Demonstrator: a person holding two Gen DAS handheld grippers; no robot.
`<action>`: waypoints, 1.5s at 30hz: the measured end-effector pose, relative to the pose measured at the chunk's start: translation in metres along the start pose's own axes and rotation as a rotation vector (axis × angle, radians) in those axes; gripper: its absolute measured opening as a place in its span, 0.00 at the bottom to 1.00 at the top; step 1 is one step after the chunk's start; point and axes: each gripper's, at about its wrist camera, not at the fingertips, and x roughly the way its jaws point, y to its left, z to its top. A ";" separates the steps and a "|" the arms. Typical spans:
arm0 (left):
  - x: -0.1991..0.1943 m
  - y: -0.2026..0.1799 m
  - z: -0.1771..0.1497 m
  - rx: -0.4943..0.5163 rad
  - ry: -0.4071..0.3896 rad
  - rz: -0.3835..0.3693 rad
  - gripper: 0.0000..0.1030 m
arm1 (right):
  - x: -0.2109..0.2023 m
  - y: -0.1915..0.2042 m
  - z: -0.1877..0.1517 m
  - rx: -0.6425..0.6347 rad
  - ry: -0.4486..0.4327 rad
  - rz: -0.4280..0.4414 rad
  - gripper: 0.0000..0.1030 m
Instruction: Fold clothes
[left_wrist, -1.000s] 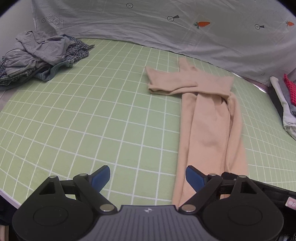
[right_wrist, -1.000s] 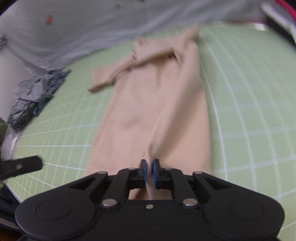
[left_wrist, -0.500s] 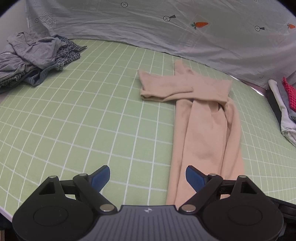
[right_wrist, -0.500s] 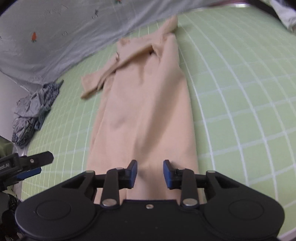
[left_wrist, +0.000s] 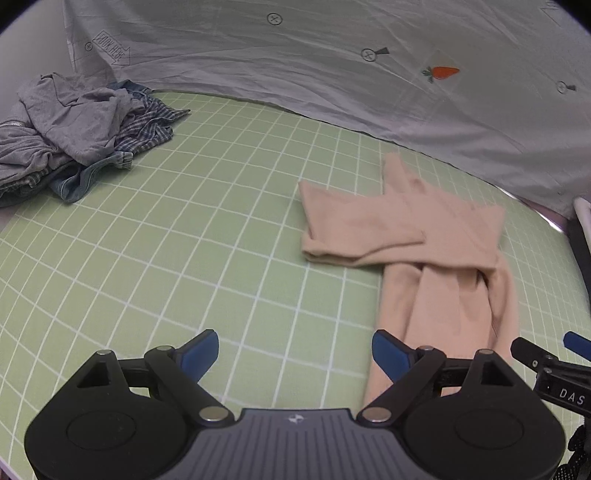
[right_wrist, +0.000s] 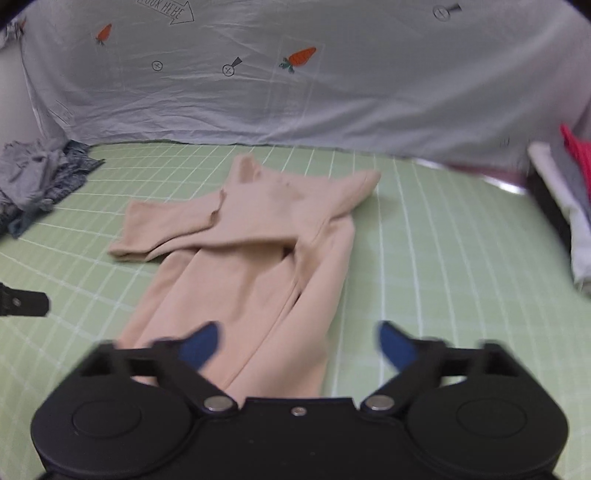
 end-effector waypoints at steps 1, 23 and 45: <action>0.005 0.000 0.005 -0.007 0.001 0.006 0.88 | 0.006 0.000 0.004 -0.016 -0.006 -0.008 1.00; 0.065 0.019 0.033 -0.056 0.094 0.061 0.88 | 0.082 -0.031 0.071 0.259 -0.020 0.230 0.04; 0.079 0.012 0.056 -0.023 0.071 0.022 0.88 | 0.070 -0.045 0.057 0.395 0.018 0.153 0.78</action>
